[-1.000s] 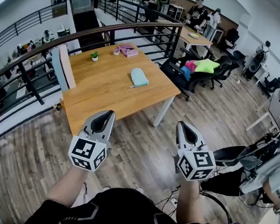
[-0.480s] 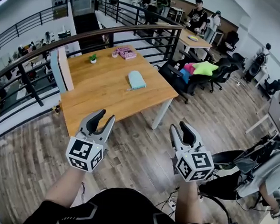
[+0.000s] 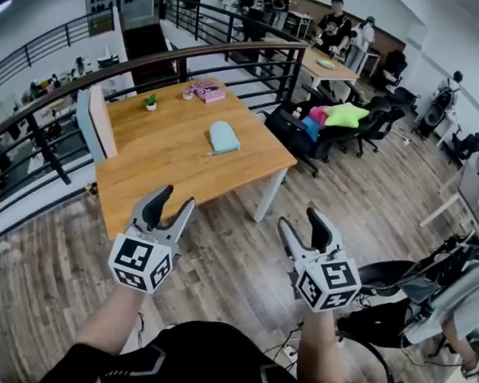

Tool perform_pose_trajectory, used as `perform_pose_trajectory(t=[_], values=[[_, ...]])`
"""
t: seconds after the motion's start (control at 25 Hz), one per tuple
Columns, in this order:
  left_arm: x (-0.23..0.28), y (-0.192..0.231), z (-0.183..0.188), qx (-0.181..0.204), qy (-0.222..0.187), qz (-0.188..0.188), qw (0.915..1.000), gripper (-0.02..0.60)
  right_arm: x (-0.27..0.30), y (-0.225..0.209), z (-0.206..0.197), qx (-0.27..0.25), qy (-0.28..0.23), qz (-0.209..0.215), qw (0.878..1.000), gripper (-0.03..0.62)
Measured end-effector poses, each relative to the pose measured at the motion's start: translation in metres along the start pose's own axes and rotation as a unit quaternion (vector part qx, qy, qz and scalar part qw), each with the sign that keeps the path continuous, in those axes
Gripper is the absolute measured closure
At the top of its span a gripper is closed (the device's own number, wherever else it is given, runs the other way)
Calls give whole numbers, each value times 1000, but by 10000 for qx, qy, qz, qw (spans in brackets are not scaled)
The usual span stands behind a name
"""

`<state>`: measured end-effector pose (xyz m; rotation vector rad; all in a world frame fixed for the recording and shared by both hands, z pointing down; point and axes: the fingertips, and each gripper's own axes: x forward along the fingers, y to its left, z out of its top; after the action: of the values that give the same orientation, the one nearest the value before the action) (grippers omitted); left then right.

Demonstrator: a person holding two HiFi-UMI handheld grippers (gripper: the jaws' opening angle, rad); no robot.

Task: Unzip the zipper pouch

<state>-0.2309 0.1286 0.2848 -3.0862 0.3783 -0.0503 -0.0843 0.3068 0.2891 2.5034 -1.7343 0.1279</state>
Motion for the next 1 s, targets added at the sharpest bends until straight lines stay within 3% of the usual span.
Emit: perform_pose_trajectory(t=[0.48, 0.64, 1.0], values=[[43, -15, -29, 185, 271, 189, 9993, 370, 20, -41, -34, 32, 45, 316, 9995, 315], [68, -16, -22, 175, 317, 215, 9991, 368, 30, -60, -30, -21, 122, 365, 9993, 313], [159, 51, -24, 5, 146, 26, 9999, 367, 115, -93, -14, -196, 236, 172, 9994, 315]])
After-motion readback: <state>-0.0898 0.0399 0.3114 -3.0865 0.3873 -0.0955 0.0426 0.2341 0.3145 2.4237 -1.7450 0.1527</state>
